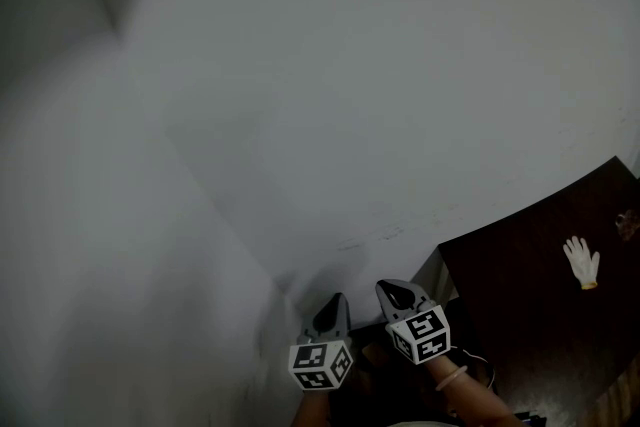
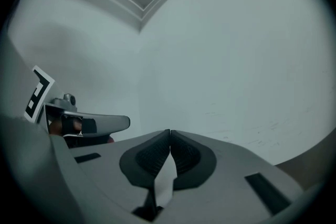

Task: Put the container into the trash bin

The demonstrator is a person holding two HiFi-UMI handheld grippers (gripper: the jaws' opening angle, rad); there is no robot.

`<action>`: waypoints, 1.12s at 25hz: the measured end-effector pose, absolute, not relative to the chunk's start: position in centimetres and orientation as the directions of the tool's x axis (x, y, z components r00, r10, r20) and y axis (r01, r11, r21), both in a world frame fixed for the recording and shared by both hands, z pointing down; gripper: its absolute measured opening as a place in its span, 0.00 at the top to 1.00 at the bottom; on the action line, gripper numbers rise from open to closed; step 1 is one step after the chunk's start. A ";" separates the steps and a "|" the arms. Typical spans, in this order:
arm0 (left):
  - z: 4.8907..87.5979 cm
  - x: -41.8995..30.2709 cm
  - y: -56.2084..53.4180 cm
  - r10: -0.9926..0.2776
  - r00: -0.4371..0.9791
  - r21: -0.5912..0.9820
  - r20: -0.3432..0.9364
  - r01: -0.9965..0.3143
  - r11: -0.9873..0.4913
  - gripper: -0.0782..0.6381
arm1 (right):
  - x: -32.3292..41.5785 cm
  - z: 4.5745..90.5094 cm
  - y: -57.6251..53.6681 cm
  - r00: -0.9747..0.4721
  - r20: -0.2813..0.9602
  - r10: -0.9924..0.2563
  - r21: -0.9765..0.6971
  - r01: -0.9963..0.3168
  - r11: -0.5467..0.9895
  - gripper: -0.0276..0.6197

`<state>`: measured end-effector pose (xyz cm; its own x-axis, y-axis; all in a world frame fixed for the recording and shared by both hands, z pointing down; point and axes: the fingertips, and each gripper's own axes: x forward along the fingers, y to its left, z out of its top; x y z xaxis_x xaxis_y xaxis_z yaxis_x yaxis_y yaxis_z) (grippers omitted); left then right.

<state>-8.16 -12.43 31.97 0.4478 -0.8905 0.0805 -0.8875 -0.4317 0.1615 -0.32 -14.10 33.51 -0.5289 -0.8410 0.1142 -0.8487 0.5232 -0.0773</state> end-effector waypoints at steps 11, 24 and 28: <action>28.7 -7.0 -11.4 -0.888 0.458 0.162 0.029 -0.879 -0.448 0.86 | 0.8 29.1 -12.5 -0.528 0.016 -0.849 -0.039 -0.849 0.527 0.95; 25.7 -6.4 -11.7 -0.888 0.459 0.137 -0.018 -0.879 -0.457 0.86 | 1.0 25.1 -12.5 -0.544 -0.043 -0.838 0.015 -0.839 0.544 0.95; 24.8 -6.3 -11.6 -0.888 0.460 0.132 -0.027 -0.879 -0.459 0.86 | 1.1 24.4 -12.3 -0.547 -0.049 -0.836 0.024 -0.837 0.546 0.95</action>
